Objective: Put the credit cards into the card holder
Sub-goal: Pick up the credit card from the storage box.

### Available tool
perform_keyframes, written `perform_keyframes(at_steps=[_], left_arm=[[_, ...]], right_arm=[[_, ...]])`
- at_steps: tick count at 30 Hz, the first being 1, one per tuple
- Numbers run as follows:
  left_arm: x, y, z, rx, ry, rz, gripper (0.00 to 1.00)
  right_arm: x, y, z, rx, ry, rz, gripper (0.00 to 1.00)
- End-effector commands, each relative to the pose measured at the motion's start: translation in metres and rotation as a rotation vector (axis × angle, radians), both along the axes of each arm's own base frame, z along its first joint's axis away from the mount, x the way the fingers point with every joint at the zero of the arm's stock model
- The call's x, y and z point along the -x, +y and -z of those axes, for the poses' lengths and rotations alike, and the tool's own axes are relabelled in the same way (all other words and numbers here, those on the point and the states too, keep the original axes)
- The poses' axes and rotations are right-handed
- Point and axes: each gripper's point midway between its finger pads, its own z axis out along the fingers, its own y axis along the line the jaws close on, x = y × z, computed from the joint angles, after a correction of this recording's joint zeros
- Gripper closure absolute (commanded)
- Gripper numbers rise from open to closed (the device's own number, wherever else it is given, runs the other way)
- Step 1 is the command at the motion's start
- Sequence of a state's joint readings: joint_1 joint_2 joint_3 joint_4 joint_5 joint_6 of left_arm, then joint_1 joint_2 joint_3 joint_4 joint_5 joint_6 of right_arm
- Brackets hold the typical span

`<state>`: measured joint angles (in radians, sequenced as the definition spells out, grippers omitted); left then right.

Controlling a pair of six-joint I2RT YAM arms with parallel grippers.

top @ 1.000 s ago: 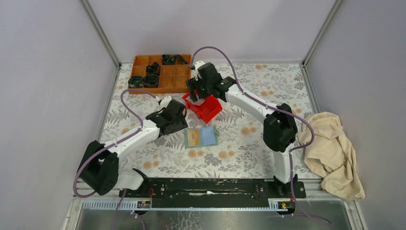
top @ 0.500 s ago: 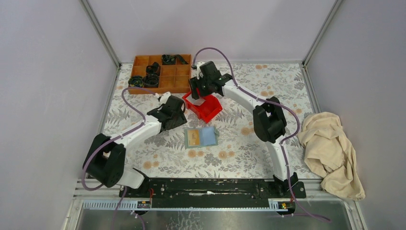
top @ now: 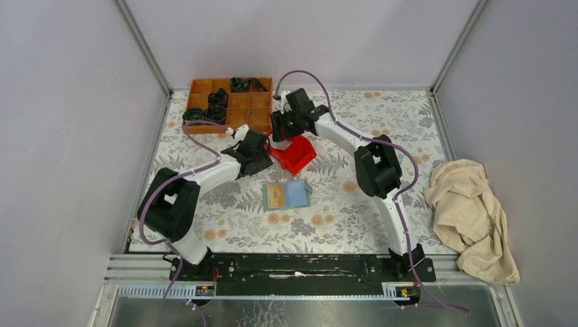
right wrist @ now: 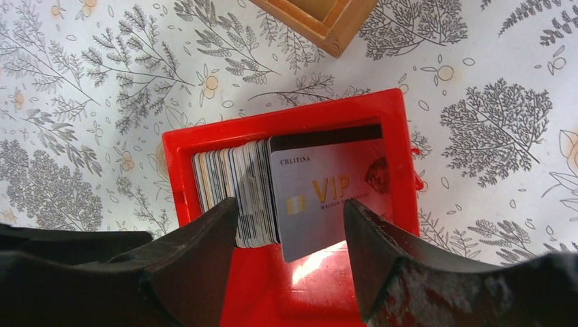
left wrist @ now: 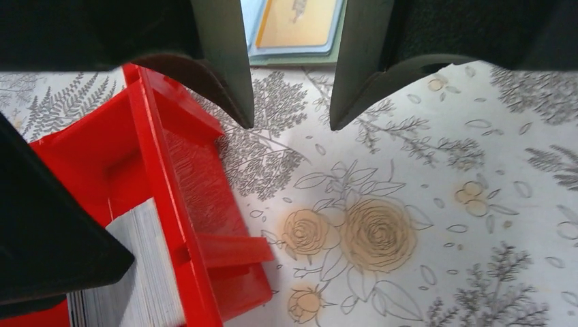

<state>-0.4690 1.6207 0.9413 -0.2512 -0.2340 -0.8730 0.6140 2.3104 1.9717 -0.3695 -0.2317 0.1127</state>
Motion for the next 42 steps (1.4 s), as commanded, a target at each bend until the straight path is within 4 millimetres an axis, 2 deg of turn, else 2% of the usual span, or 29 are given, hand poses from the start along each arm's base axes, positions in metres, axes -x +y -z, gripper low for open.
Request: perform_keyframes(at_steps=[1, 8, 16, 23, 36, 42], left_arm=[[-0.035, -0.018, -0.011, 0.102, -0.092, -0.034, 0.48], [-0.043, -0.024, 0.014, 0.151, -0.04, -0.053, 0.48], [-0.055, -0.03, 0.018, 0.203, -0.036, -0.045, 0.48], [-0.058, -0.034, 0.014, 0.224, -0.047, -0.038, 0.49], [-0.061, -0.039, 0.014, 0.244, -0.05, -0.028, 0.49], [-0.063, -0.04, 0.012, 0.24, -0.059, -0.021, 0.5]], right_arm=[[-0.004, 0.013, -0.012, -0.061, -0.001, -0.023, 0.36], [0.004, 0.014, -0.007, -0.072, 0.045, -0.029, 0.48], [0.012, 0.017, -0.019, -0.07, 0.044, -0.032, 0.59], [0.02, 0.02, -0.035, -0.062, 0.019, -0.035, 0.6], [0.025, 0.017, -0.036, -0.051, 0.042, -0.024, 0.58], [0.022, 0.018, -0.047, -0.059, 0.02, -0.019, 0.61]])
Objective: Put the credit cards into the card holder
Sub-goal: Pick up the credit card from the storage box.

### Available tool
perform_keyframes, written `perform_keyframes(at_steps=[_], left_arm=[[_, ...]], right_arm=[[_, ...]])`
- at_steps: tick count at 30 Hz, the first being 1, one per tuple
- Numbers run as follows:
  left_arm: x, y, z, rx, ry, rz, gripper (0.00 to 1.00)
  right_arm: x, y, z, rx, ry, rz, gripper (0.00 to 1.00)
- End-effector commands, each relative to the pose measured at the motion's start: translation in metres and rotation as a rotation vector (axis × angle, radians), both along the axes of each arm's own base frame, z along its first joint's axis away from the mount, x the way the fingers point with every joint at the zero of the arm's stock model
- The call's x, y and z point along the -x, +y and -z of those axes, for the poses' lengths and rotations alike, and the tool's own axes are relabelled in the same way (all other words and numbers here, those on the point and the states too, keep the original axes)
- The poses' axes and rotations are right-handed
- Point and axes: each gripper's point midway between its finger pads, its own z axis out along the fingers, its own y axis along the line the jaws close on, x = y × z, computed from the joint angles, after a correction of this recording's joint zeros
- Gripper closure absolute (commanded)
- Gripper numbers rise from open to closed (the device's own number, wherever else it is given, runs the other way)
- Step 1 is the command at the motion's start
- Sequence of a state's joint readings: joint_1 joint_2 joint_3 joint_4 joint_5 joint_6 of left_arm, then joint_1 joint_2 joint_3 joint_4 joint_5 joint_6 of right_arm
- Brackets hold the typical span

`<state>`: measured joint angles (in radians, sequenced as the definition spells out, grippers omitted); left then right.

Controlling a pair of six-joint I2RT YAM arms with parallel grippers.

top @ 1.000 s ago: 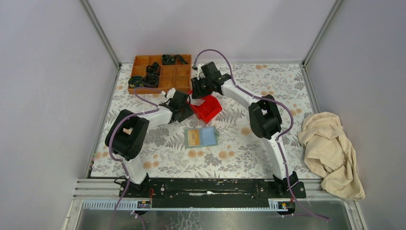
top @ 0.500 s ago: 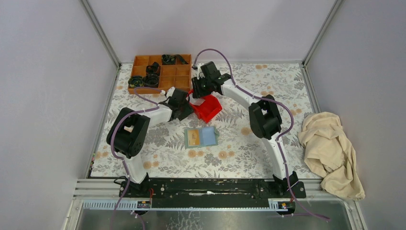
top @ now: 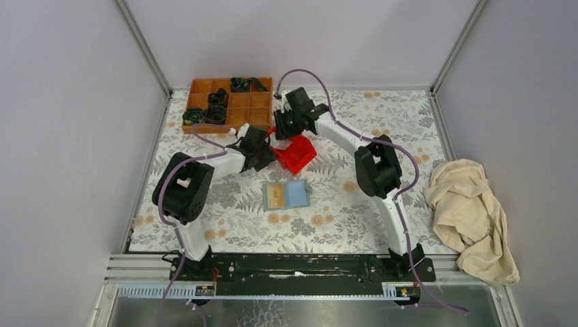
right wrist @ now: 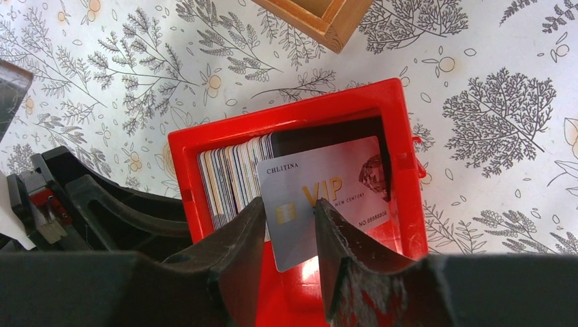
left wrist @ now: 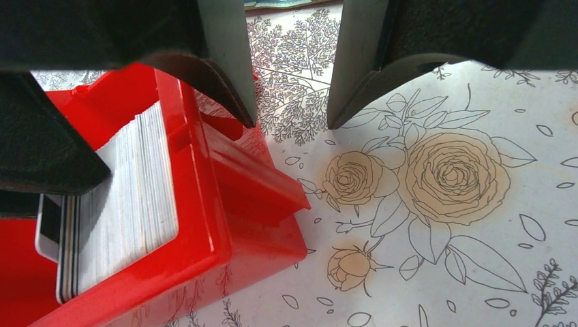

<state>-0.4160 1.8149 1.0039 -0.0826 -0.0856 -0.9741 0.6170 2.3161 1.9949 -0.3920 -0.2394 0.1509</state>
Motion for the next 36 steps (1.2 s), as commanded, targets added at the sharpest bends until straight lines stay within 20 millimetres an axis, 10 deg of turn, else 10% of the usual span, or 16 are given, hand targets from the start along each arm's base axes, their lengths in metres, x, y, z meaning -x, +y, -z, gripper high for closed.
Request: perform_keyframes(at_steps=[1, 36], left_arm=[[-0.026, -0.013, -0.018, 0.054, -0.09, 0.009, 0.5], [-0.024, -0.003, -0.046, 0.019, -0.132, 0.027, 0.49]], right_arm=[[0.019, 0.014, -0.046, -0.043, -0.015, -0.035, 0.62], [0.016, -0.036, -0.084, 0.104, -0.194, 0.1, 1.0]])
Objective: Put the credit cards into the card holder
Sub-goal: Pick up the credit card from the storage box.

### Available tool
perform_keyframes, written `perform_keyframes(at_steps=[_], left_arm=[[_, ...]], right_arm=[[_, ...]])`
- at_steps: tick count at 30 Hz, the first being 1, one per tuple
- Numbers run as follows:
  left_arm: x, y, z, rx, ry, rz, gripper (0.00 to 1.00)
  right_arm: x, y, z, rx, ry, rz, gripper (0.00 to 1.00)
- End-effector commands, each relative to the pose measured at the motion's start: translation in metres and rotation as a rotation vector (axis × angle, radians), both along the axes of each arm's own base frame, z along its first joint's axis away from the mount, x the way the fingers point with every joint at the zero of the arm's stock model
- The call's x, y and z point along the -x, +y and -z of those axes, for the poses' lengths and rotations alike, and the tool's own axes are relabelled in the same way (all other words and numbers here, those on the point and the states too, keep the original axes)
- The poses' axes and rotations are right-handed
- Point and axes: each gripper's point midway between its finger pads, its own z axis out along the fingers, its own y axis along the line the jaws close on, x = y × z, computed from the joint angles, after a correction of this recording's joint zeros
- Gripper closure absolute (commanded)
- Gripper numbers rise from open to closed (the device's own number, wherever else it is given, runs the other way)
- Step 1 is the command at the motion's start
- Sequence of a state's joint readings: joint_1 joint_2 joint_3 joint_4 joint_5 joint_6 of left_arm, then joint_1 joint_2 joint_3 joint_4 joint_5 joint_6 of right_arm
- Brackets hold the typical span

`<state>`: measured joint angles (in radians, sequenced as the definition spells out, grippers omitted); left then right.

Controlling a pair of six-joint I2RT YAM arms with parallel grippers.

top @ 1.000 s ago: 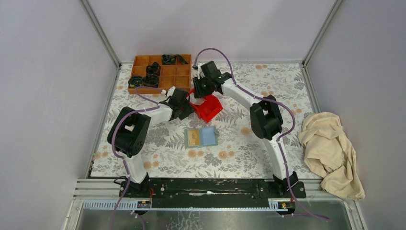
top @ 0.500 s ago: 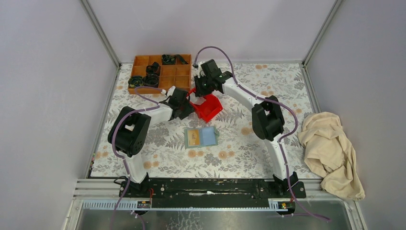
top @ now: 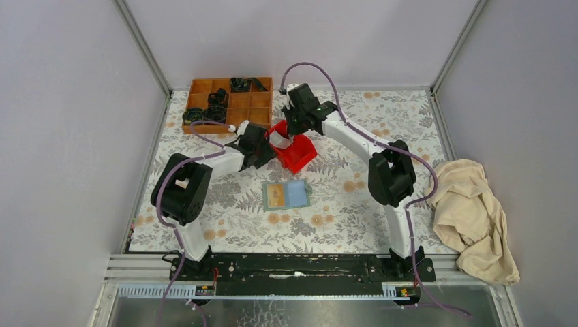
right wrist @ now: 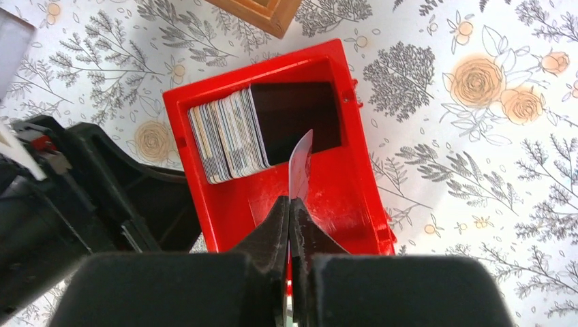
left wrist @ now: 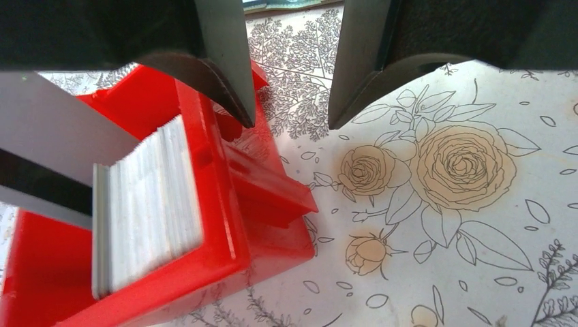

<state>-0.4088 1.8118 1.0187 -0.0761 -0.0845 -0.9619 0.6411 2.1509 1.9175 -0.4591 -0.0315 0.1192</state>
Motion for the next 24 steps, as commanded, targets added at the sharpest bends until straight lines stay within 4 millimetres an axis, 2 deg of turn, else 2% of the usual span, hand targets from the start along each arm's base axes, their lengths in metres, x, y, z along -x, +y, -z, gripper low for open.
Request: perform_keyframes(at_steps=[1, 4, 8, 10, 11, 16, 17, 18, 24], left_arm=[[-0.015, -0.003, -0.042, 0.004, -0.112, 0.034, 0.48], [-0.014, 0.001, -0.059, -0.02, -0.151, 0.059, 0.46], [-0.007, 0.001, -0.095, -0.001, -0.26, 0.109, 0.38], [0.002, -0.004, -0.111, 0.035, -0.315, 0.155, 0.15], [0.006, -0.006, -0.12, 0.05, -0.345, 0.179, 0.12], [0.029, -0.021, -0.155, 0.117, -0.467, 0.334, 0.13], [0.035, -0.022, -0.161, 0.124, -0.492, 0.357, 0.13], [0.04, -0.023, -0.167, 0.134, -0.519, 0.381, 0.13], [0.078, -0.049, -0.189, 0.257, -0.604, 0.616, 0.14]], right_arm=[[0.011, -0.004, -0.043, -0.018, -0.082, -0.003, 1.0], [0.018, -0.012, -0.052, -0.016, -0.096, 0.0, 1.0], [0.038, -0.021, -0.076, -0.045, -0.099, -0.019, 1.0], [0.053, -0.024, -0.085, -0.066, -0.076, -0.045, 1.0], [0.061, -0.025, -0.089, -0.075, -0.063, -0.057, 1.0], [0.104, -0.035, -0.108, -0.149, -0.001, -0.114, 1.0], [0.115, -0.037, -0.099, -0.152, 0.042, -0.128, 1.0], [0.125, -0.04, -0.103, -0.17, 0.055, -0.14, 1.0], [0.172, -0.039, -0.115, -0.319, 0.199, -0.239, 1.0]])
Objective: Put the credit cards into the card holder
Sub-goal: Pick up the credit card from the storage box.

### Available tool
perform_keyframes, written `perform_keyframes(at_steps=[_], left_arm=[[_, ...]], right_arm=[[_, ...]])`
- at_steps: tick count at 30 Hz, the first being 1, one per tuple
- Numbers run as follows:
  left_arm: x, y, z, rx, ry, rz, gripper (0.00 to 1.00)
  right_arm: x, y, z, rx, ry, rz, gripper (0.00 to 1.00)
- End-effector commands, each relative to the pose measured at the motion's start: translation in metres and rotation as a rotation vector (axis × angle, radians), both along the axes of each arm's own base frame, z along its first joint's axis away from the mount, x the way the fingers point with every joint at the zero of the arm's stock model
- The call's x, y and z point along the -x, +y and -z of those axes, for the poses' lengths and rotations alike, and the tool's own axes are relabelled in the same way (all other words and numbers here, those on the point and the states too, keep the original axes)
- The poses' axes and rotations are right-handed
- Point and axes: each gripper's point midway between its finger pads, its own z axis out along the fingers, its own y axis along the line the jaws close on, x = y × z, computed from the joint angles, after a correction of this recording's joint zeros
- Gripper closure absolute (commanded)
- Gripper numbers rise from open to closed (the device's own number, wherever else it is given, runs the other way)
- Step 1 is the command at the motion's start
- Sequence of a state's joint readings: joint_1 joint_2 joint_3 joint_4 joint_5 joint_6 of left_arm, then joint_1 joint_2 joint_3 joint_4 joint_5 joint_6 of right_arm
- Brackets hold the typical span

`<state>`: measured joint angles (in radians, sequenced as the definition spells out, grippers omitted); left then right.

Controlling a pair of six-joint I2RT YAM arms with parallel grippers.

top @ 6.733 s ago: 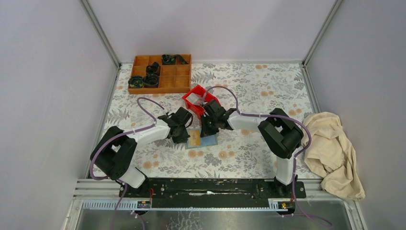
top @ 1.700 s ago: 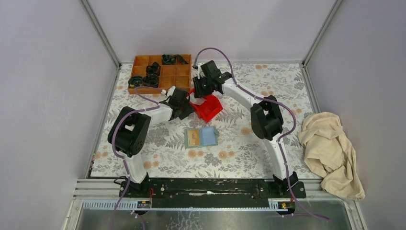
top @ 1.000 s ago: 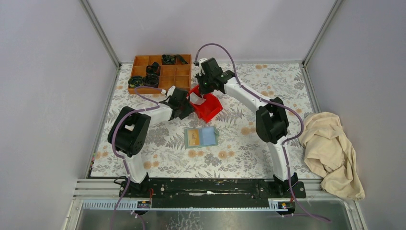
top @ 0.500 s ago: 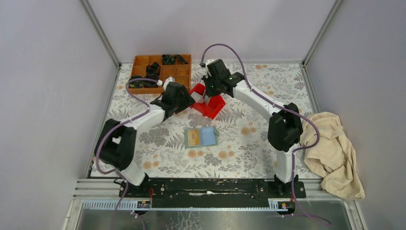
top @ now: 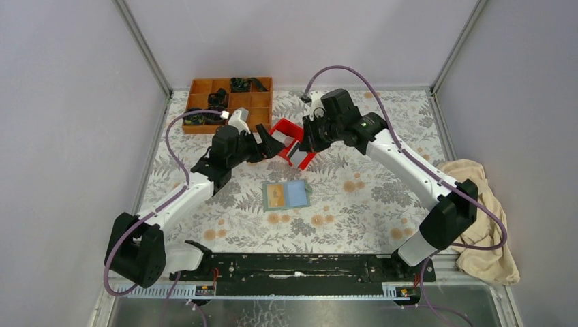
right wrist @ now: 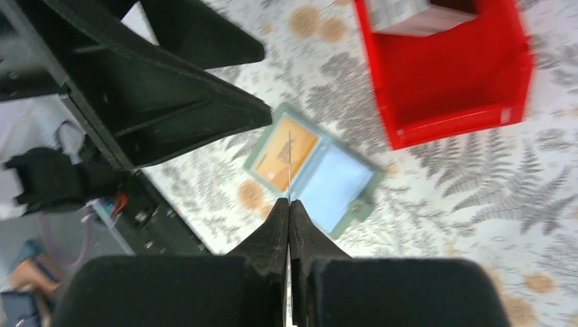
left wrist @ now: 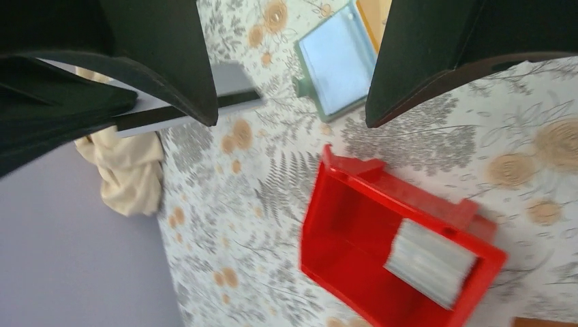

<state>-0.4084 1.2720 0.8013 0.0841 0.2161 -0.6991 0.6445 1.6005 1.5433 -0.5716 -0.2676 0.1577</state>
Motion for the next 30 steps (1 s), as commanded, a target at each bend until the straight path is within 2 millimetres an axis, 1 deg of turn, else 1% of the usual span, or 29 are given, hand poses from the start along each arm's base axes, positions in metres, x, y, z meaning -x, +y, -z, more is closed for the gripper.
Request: perform_keyframes(at_steps=[1, 2, 4, 6, 11, 15, 19, 21, 26, 29, 30], left_arm=[[0.025, -0.03, -0.033, 0.086, -0.145, 0.261, 0.15], [0.028, -0.033, -0.036, 0.1, -0.15, 0.283, 0.16], [0.041, -0.042, -0.041, 0.146, -0.15, 0.369, 0.18], [0.052, -0.047, -0.044, 0.173, -0.143, 0.433, 0.21], [0.068, -0.049, -0.043, 0.186, -0.128, 0.506, 0.26], [0.078, -0.05, -0.045, 0.202, -0.121, 0.538, 0.29], [0.086, -0.051, -0.041, 0.214, -0.094, 0.579, 0.29], [0.089, -0.053, -0.039, 0.22, -0.08, 0.6, 0.29], [0.094, -0.054, -0.031, 0.225, -0.049, 0.628, 0.3], [0.097, -0.056, -0.033, 0.249, -0.041, 0.659, 0.41], [0.098, -0.057, -0.033, 0.256, -0.037, 0.671, 0.47]], right_arm=[[0.044, 0.007, -0.014, -0.151, 0.154, -0.118, 1.0], [0.048, 0.007, -0.015, -0.17, 0.172, -0.133, 1.0], [0.057, 0.008, -0.016, -0.199, 0.207, -0.158, 1.0], [0.06, 0.006, -0.016, -0.228, 0.241, -0.17, 1.0], [0.06, 0.001, -0.018, -0.325, 0.313, -0.167, 1.0], [0.058, -0.001, -0.018, -0.371, 0.348, -0.166, 1.0], [0.06, 0.004, -0.02, -0.409, 0.383, -0.196, 1.0], [0.059, 0.005, -0.017, -0.414, 0.399, -0.198, 1.0], [0.058, 0.01, -0.017, -0.439, 0.427, -0.219, 1.0], [0.057, 0.011, -0.015, -0.443, 0.442, -0.226, 1.0], [0.057, 0.012, -0.014, -0.444, 0.447, -0.229, 1.0]])
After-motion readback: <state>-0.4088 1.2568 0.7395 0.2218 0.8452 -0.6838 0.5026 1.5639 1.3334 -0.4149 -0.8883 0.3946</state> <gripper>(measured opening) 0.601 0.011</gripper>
